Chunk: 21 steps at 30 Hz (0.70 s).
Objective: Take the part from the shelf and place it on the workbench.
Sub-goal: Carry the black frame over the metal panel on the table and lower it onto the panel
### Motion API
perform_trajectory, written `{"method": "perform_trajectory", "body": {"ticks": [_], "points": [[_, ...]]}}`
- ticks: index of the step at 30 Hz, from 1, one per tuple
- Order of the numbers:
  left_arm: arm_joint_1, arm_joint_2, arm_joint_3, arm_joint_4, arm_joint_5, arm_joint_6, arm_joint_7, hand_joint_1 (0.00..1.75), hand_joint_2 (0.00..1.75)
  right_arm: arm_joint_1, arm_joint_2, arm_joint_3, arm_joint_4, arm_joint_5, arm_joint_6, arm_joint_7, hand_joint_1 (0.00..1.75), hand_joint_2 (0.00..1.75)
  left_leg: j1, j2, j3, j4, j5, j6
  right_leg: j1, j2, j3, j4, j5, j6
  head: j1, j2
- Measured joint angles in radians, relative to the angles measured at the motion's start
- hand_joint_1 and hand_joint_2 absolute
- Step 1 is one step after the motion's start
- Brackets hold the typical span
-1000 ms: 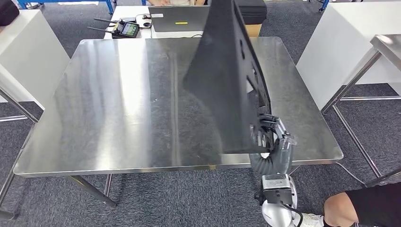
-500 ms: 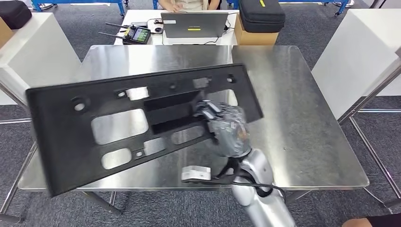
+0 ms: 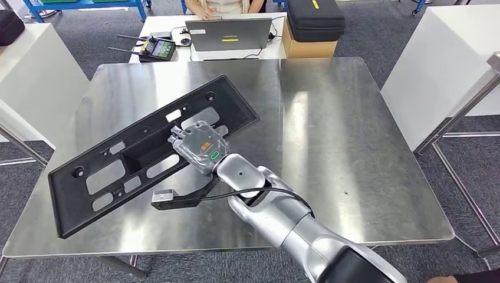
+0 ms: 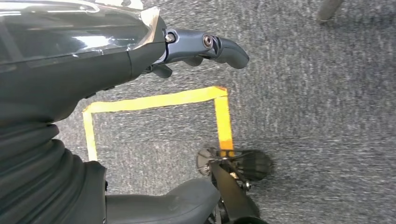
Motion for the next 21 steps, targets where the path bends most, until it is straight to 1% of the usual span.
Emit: {"method": "perform_trajectory", "body": {"ticks": [2, 3, 6, 9, 13, 15, 17, 19, 21], "points": [[0.0, 0.0, 0.0, 0.0, -0.002, -0.003, 0.0, 0.0, 1.75, -0.019, 0.012, 0.012, 0.049, 0.004, 0.004, 0.012, 1.75, 1.75, -0.002, -0.001, 0.009, -0.015, -0.003, 0.01, 0.005, 0.001, -0.003, -0.002, -0.007, 0.009, 0.0, 0.0], [0.001, -0.001, 0.0, 0.0, -0.003, -0.005, -0.001, 0.0, 1.75, -0.028, 0.017, 0.016, 0.073, 0.006, 0.008, 0.022, 1.75, 1.75, -0.002, -0.001, 0.012, -0.018, 0.008, 0.01, 0.008, 0.0, -0.003, -0.002, -0.009, 0.008, 0.0, 0.0], [-0.002, -0.004, 0.0, 0.0, -0.008, -0.007, 0.003, 0.0, 1.75, -0.069, 0.029, 0.024, 0.168, 0.009, 0.033, 0.073, 1.75, 1.75, -0.002, -0.004, 0.015, -0.024, 0.015, 0.006, 0.013, -0.001, 0.006, -0.007, -0.011, -0.006, 0.002, 0.0], [-0.003, -0.005, -0.001, 0.0, -0.011, -0.007, 0.014, 0.0, 1.75, -0.115, 0.029, 0.022, 0.283, 0.002, 0.055, 0.126, 1.75, 1.75, -0.007, -0.007, 0.015, -0.025, 0.013, 0.01, 0.014, -0.004, 0.013, -0.017, -0.011, -0.006, 0.003, 0.0], [-0.001, -0.007, -0.001, 0.0, -0.011, -0.007, 0.019, 0.0, 1.75, -0.147, 0.022, 0.014, 0.377, -0.005, 0.057, 0.147, 1.75, 1.75, -0.009, -0.006, 0.016, -0.025, 0.01, 0.015, 0.014, -0.004, 0.018, -0.024, -0.01, -0.005, 0.003, 0.0], [-0.002, -0.007, -0.001, 0.0, -0.011, -0.006, 0.02, 0.0, 1.75, -0.154, 0.021, 0.009, 0.403, -0.007, 0.062, 0.173, 1.75, 1.75, -0.01, -0.006, 0.018, -0.025, 0.008, 0.018, 0.013, -0.004, 0.015, -0.026, -0.01, 0.0, 0.003, 0.0], [-0.001, -0.008, -0.001, 0.0, -0.011, -0.005, 0.021, 0.0, 1.75, -0.162, 0.017, -0.002, 0.426, -0.013, 0.07, 0.217, 1.75, 1.75, -0.01, -0.007, 0.021, -0.025, 0.006, 0.022, 0.012, -0.005, 0.012, -0.028, -0.011, 0.007, 0.003, 0.0], [0.0, -0.008, 0.0, 0.0, -0.011, -0.005, 0.021, 0.0, 1.75, -0.171, 0.004, -0.021, 0.448, -0.024, 0.074, 0.258, 1.75, 1.75, -0.011, -0.008, 0.022, -0.025, 0.004, 0.024, 0.011, -0.005, 0.012, -0.028, -0.013, 0.013, 0.003, 0.0], [0.002, -0.008, 0.0, 0.0, -0.011, -0.004, 0.019, 0.0, 1.75, -0.179, -0.017, -0.045, 0.47, -0.04, 0.079, 0.284, 0.87, 0.87, -0.011, -0.008, 0.023, -0.025, 0.004, 0.024, 0.011, -0.006, 0.014, -0.028, -0.012, 0.015, 0.002, 0.0]]}}
